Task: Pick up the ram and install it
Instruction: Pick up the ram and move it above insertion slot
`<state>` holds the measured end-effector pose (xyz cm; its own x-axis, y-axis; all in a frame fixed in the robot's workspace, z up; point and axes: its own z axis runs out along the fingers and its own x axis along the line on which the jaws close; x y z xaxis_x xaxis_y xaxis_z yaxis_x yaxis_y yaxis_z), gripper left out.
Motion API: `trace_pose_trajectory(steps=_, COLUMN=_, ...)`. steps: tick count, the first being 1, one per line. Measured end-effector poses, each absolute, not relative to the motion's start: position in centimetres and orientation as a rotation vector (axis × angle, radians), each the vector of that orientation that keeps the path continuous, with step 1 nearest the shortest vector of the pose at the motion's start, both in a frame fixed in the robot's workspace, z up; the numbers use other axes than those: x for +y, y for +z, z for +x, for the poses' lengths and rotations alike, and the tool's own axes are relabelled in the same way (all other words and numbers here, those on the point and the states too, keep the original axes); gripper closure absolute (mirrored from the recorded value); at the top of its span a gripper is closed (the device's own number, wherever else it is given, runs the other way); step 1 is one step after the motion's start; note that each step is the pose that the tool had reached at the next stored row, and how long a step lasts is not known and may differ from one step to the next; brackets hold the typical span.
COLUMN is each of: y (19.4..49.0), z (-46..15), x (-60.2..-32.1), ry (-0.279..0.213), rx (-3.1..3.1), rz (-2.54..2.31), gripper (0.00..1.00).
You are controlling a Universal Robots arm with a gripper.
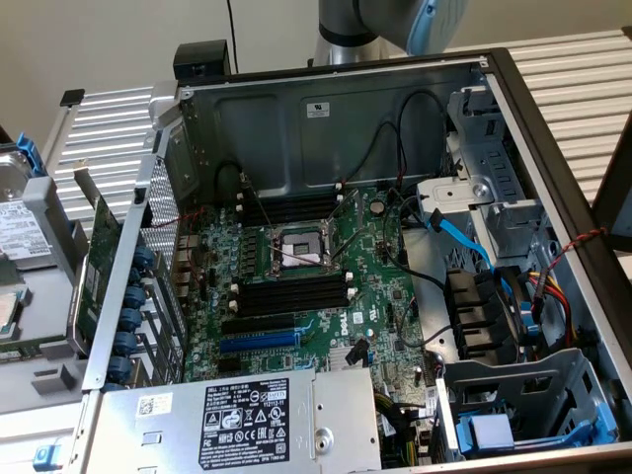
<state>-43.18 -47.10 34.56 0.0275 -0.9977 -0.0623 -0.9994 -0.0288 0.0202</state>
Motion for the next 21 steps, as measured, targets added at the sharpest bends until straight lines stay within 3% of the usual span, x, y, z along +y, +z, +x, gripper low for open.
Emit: trace_pose_trajectory(steps=21, y=41.8, z=-36.6, x=-47.2, ry=0.121, rx=2.18, rz=-2.241, gripper=0.88)
